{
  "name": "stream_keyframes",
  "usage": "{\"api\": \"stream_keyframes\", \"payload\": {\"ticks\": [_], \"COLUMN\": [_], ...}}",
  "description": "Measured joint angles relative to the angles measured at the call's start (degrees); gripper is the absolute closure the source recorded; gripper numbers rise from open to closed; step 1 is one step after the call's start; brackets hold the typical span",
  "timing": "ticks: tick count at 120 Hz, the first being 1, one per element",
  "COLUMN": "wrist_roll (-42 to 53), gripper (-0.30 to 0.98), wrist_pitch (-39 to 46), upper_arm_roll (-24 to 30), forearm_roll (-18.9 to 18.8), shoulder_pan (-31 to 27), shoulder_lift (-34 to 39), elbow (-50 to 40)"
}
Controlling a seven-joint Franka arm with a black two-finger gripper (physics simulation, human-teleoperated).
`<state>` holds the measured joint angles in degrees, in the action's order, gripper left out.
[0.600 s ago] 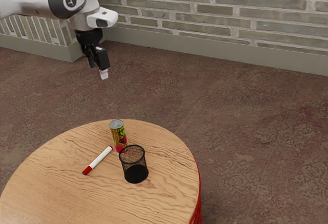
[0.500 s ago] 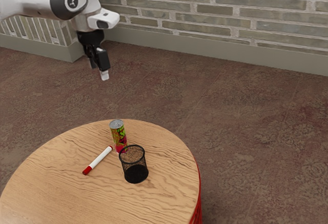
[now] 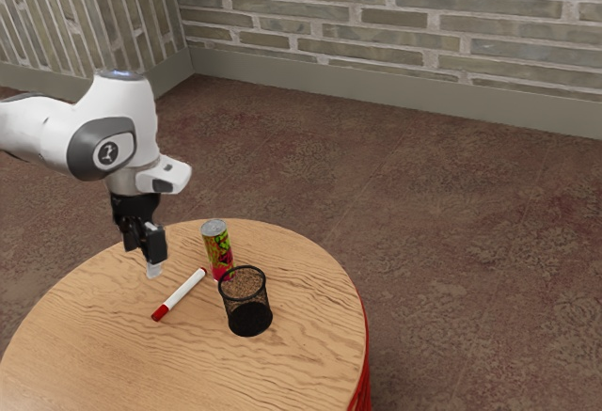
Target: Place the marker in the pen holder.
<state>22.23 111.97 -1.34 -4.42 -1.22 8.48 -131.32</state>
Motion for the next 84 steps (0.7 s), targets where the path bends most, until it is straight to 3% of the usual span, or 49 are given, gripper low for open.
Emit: {"api": "stream_keyframes", "payload": {"ticks": [15, 29, 43, 84], "wrist_roll": [-5.23, -9.35, -12.76, -19.63], "gripper": [0.02, 0.27, 0.40, 0.51], "wrist_pitch": [6.83, 11.76, 17.00, 23.48], "upper_arm_roll": [0.02, -0.02, -0.06, -0.18], "forearm_roll": [-2.58, -3.41, -3.76, -3.18], "shoulder_pan": [-1.00, -1.07, -1.18, -2.90], "shoulder_lift": [0.52, -2.65, -7.02, -14.54], "elbow": [-4.31, -4.84, -4.97, -4.18]}}
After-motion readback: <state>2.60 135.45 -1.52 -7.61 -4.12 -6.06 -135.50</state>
